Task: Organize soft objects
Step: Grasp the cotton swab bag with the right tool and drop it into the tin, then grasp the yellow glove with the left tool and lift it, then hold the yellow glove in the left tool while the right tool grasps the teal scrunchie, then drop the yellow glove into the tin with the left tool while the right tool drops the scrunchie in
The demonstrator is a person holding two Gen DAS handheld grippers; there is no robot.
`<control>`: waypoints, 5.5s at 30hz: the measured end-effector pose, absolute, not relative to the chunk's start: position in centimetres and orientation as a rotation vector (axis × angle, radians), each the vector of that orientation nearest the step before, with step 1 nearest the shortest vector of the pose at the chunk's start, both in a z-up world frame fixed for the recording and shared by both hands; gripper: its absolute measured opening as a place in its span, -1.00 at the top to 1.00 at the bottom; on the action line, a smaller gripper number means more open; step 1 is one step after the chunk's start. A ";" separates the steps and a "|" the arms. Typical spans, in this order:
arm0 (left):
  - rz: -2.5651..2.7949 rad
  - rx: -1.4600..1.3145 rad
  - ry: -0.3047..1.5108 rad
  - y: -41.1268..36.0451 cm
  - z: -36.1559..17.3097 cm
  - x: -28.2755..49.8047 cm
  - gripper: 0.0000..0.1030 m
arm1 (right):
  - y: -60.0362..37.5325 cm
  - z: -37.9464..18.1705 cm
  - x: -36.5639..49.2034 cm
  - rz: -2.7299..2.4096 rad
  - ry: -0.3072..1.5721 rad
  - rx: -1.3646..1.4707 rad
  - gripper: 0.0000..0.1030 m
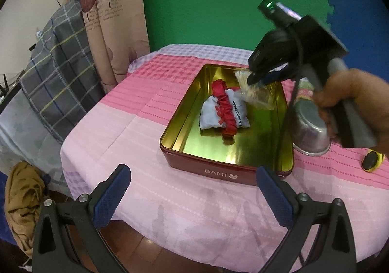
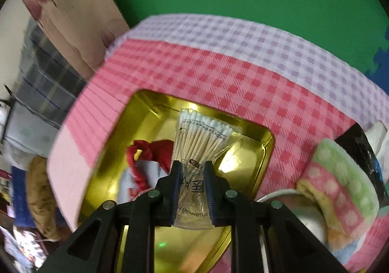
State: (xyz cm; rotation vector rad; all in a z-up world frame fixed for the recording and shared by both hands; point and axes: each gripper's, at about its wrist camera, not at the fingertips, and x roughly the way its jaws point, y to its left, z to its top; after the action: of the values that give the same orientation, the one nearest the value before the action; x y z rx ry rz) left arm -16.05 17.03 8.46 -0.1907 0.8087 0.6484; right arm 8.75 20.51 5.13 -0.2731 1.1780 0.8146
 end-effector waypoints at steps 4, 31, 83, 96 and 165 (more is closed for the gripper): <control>0.640 -0.212 0.829 17.6 8.1 -16.0 -0.99 | 21.4 3.4 8.7 0.811 1.194 -0.304 0.63; 0.645 -0.086 0.809 15.1 7.9 -15.6 -0.99 | -13.4 6.2 1.6 0.381 0.719 -0.066 -0.17; -0.309 0.028 0.919 -7.4 3.4 1.5 0.65 | -31.4 0.8 3.0 0.245 0.810 0.139 -0.21; -0.019 -0.116 0.905 1.2 4.5 -7.4 0.60 | -22.1 2.9 11.4 0.484 0.852 0.016 -0.21; 0.250 -0.278 0.861 21.5 6.1 2.9 -0.74 | -21.6 -0.5 6.0 0.474 0.866 0.022 0.73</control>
State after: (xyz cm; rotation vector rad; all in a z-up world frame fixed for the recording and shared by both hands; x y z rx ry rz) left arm 2.91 21.55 6.14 -0.2781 0.8609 0.2503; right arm 6.01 -21.62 -0.51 0.0219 0.8661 0.4739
